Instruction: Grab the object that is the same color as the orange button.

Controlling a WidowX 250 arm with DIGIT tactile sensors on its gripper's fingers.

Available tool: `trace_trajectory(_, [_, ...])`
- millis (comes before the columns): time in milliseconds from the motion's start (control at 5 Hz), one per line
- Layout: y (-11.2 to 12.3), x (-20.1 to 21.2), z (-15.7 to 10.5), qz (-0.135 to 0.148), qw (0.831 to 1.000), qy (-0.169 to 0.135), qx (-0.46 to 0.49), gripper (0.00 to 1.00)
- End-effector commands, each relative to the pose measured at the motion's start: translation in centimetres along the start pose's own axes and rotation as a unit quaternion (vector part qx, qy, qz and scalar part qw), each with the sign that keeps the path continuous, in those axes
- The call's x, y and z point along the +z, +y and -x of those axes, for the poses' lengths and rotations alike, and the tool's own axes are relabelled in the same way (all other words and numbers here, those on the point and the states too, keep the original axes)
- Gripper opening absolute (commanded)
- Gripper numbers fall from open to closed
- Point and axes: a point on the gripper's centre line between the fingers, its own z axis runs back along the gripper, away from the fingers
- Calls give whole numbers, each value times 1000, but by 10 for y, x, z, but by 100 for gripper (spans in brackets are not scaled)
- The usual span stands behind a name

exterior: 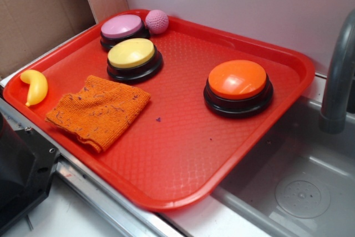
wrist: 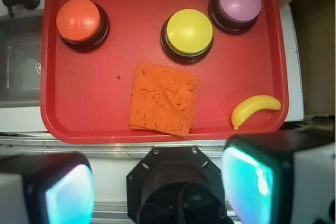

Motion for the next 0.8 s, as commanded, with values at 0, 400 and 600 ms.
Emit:
trace_trajectory(0, [0, 0, 0, 0, 1000, 0, 0, 100])
trace_trajectory(400, [-2, -37, -3, 12, 999, -18, 26, 100])
trace_trajectory(600, [-3, -65, -3, 31, 998, -19, 41, 100])
